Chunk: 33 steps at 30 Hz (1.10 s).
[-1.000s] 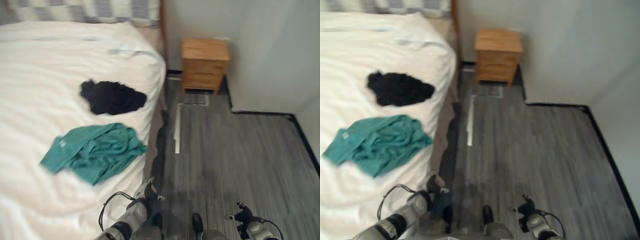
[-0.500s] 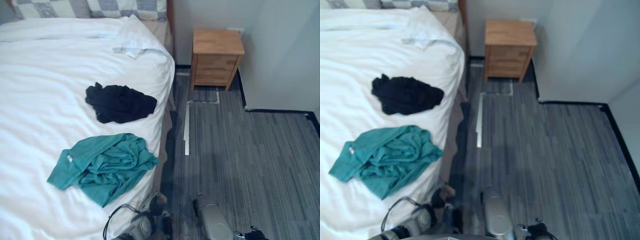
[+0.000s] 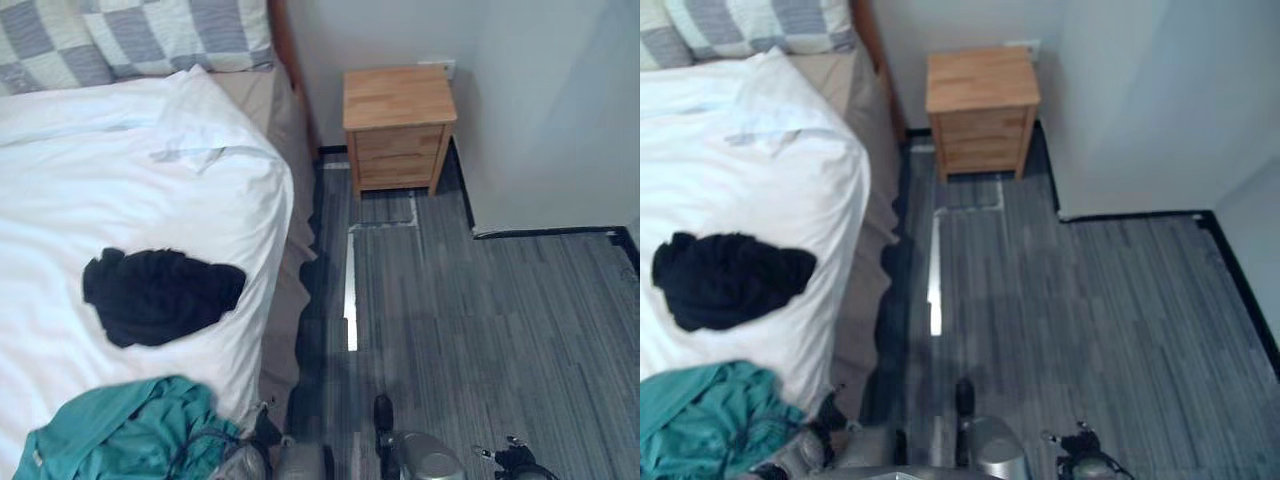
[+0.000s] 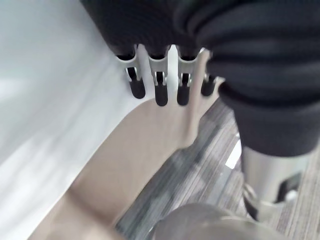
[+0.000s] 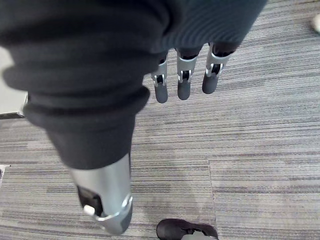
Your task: Tidy up the quilt and then pick up the clothes from the bed and put them into the laundry hamper.
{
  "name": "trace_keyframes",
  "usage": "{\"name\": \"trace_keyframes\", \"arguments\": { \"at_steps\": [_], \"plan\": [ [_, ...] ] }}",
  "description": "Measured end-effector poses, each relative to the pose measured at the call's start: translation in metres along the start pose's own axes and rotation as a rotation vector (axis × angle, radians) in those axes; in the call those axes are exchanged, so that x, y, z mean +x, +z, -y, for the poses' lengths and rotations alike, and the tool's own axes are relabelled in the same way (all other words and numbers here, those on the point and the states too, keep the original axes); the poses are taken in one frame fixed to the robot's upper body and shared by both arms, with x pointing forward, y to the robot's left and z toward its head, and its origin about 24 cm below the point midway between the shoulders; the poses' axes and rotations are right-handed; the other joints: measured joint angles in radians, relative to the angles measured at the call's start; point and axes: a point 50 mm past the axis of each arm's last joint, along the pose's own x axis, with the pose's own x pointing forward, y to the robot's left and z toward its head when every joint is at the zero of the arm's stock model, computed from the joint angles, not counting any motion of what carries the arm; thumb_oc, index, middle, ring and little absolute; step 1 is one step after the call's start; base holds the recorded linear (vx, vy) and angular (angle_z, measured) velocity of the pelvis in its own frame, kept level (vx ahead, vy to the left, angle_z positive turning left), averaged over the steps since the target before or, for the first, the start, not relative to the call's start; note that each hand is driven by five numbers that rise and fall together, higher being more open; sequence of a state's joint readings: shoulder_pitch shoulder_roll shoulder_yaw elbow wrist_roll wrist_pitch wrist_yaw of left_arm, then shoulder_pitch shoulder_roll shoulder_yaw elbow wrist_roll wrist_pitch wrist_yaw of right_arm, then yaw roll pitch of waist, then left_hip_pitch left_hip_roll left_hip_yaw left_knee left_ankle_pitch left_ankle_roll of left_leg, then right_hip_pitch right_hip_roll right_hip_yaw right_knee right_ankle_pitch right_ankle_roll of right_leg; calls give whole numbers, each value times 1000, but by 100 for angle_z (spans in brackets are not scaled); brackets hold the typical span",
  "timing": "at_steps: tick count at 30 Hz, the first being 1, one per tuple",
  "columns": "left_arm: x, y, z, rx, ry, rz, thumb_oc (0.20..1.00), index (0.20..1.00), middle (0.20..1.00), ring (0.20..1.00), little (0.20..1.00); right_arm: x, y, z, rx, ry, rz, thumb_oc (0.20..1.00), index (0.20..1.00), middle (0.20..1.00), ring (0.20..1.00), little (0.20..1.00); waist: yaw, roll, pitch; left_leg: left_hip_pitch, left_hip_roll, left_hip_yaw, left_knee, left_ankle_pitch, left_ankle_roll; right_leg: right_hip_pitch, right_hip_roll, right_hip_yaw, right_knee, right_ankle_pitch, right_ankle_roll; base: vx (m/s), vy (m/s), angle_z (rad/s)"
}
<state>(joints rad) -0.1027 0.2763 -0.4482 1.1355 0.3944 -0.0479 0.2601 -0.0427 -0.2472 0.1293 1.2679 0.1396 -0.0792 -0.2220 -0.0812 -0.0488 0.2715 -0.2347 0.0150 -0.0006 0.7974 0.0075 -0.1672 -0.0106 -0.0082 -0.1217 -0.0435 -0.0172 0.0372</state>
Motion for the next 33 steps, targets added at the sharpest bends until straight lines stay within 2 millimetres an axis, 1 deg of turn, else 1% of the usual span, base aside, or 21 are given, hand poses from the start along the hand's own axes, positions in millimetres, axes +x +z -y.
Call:
{"name": "trace_keyframes", "arguments": {
  "at_steps": [1, 3, 4, 5, 7, 8, 10, 11, 12, 14, 15, 17, 21, 23, 24, 25, 26, 27, 29, 30, 33],
  "plan": [
    [0, 13, 2, -12, 24, 48, 1000, 1000, 1000, 1000, 1000, 2, -2, 14, -19, -35, -10, 1000, 1000, 1000, 1000, 1000, 45, 47, -16, -13, 77, 21, -266, -14, 8, -42, -7, 47, 148, -55, -121, 582, 319, -130],
    [-3, 14, 13, -8, -8, 53, 1000, 1000, 1000, 1000, 1000, 2, 3, 23, -58, -49, 32, 1000, 1000, 1000, 1000, 1000, 30, 88, -17, 16, 108, 19, -577, -13, 30, 67, 12, 99, 12, -50, -38, 633, 320, -106],
    [-2, 17, 11, -3, -2, 63, 1000, 1000, 1000, 1000, 1000, 3, 1, 26, -66, -63, 18, 1000, 1000, 1000, 1000, 1000, 51, 97, -26, 25, 107, 39, -763, 27, 35, 109, 17, 101, -39, -25, -18, 531, 241, -119],
    [-1, 17, 11, -10, 0, 58, 1000, 1000, 1000, 1000, 1000, 3, -1, 29, -74, -69, 16, 1000, 1000, 1000, 1000, 1000, 58, 106, -26, 33, 107, 55, -829, 53, 40, 113, 24, 94, -45, -18, -35, 535, 269, -106],
    [0, 17, 10, -6, -2, 48, 1000, 1000, 1000, 1000, 1000, -1, -17, 26, -130, -50, -14, 1000, 1000, 1000, 1000, 1000, 42, 102, -32, -16, 99, 90, -845, 112, 57, 183, 27, 83, -40, -59, -58, 557, 256, -33],
    [1, 16, 9, 0, -3, 41, 1000, 1000, 1000, 1000, 1000, -6, -38, 21, -150, -37, -78, 1000, 1000, 1000, 1000, 1000, 51, 77, -47, -30, 71, 100, -802, 127, 75, 231, 13, 85, -39, -106, -36, 525, 241, -16],
    [0, 11, 8, 13, -4, 31, 1000, 1000, 1000, 1000, 1000, -14, -60, 10, -172, -4, -139, 1000, 1000, 1000, 1000, 1000, 54, 27, -81, -11, 16, 108, -795, 162, 197, 276, -29, 91, -35, -150, -10, 414, 236, -15],
    [1, 10, 7, 24, -8, 21, 1000, 1000, 1000, 1000, 1000, -16, -62, 2, -177, 18, -147, 1000, 1000, 1000, 1000, 1000, 50, -3, -81, 31, -13, 115, -827, 130, 211, 241, -45, 91, 59, -161, 8, 315, 221, -20],
    [1, 12, 7, 44, -13, 30, 1000, 1000, 1000, 1000, 1000, -16, -59, -4, -171, 34, -134, 1000, 1000, 1000, 1000, 1000, 50, 7, -74, 86, 0, 113, -880, 162, 285, 147, -39, 83, 292, -160, 29, 353, 244, -26],
    [1, 12, 9, 58, -19, 33, 1000, 1000, 1000, 1000, 1000, -18, -58, -12, -193, 64, -119, 1000, 1000, 1000, 1000, 1000, 53, 29, -52, 181, 13, 90, -880, 115, 350, -9, -52, 52, 659, -183, 60, 457, 251, -7],
    [1, 12, 9, 60, -19, 33, 1000, 1000, 1000, 1000, 1000, -19, -60, -14, -201, 72, -125, 1000, 1000, 1000, 1000, 1000, 52, 29, -51, 216, 4, 82, -881, 80, 367, -46, -53, 60, 718, -181, 63, 585, 133, 27],
    [2, 14, 3, 58, -1, 43, 1000, 1000, 1000, 1000, 1000, -14, -41, -17, -194, 81, -66, 1000, 1000, 1000, 1000, 1000, 26, 51, -36, 262, -8, 20, -881, 12, 328, -203, -19, 89, 773, -190, 48, 471, -29, 69],
    [8, 19, -9, 41, 29, 40, 1000, 1000, 1000, 1000, 1000, -9, -18, -18, -180, 73, 3, 1000, 1000, 1000, 1000, 1000, -12, 75, 14, 315, -17, -94, -881, -33, 275, -256, -10, 94, 359, -165, 41, 430, -101, 114],
    [7, 14, -9, 26, 30, 18, 1000, 1000, 1000, 1000, 1000, -6, -2, -21, -175, 70, 46, 1000, 1000, 1000, 1000, 1000, -22, 84, 22, 342, -20, -183, -881, -89, 280, -268, -15, 199, 101, -48, 43, 517, -154, 126],
    [6, 10, -6, 19, 24, 4, 1000, 1000, 1000, 1000, 1000, -5, 4, -20, -170, 60, 55, 1000, 1000, 1000, 1000, 1000, -22, 85, 26, 362, -7, -231, -880, -129, 269, -264, -14, 307, -3, 5, 61, 492, -205, 149],
    [4, 5, -3, 15, 18, -9, 1000, 1000, 1000, 1000, 1000, -5, 7, -21, -154, 59, 66, 1000, 1000, 1000, 1000, 1000, -31, 85, 23, 381, 3, -311, -881, -154, 267, -243, -33, 357, -7, 1, 68, 622, -319, 181],
    [4, 5, -2, -2, 14, -16, 1000, 1000, 1000, 1000, 1000, -6, 2, -22, -145, 60, 46, 1000, 1000, 1000, 1000, 1000, -30, 86, 25, 402, 23, -357, -880, -170, 264, -219, -41, 334, 9, 64, 92, 473, -417, 219],
    [3, 4, 1, -63, 18, -35, 1000, 1000, 1000, 1000, 1000, -4, 6, -18, -139, 50, 43, 1000, 1000, 1000, 1000, 1000, -35, 90, 25, 420, 43, -341, -867, -148, 186, -188, -38, 259, 29, 137, 64, 364, -347, 169],
    [2, 5, 7, -133, 13, -47, 1000, 1000, 1000, 1000, 1000, -2, 11, -12, -160, 37, 65, 1000, 1000, 1000, 1000, 1000, -40, 85, 14, 389, 55, -334, -776, -126, 145, -134, -39, 187, 30, 156, 22, 228, -224, 154],
    [-1, 2, 11, -140, 10, -53, 1000, 1000, 1000, 1000, 1000, 0, 22, -7, -154, 23, 98, 1000, 1000, 1000, 1000, 1000, -13, 85, 12, 396, 64, -318, -775, -124, 122, -94, -31, 155, 22, 150, -31, 163, -223, 141],
    [-4, -1, 17, -180, 4, -72, 1000, 1000, 1000, 1000, 1000, 2, 39, 7, -151, -11, 178, 1000, 1000, 1000, 1000, 1000, 0, 58, 7, 289, 87, -180, -666, -91, 38, 0, -57, -32, -36, 128, -65, 44, -204, 155]
  ]
}}
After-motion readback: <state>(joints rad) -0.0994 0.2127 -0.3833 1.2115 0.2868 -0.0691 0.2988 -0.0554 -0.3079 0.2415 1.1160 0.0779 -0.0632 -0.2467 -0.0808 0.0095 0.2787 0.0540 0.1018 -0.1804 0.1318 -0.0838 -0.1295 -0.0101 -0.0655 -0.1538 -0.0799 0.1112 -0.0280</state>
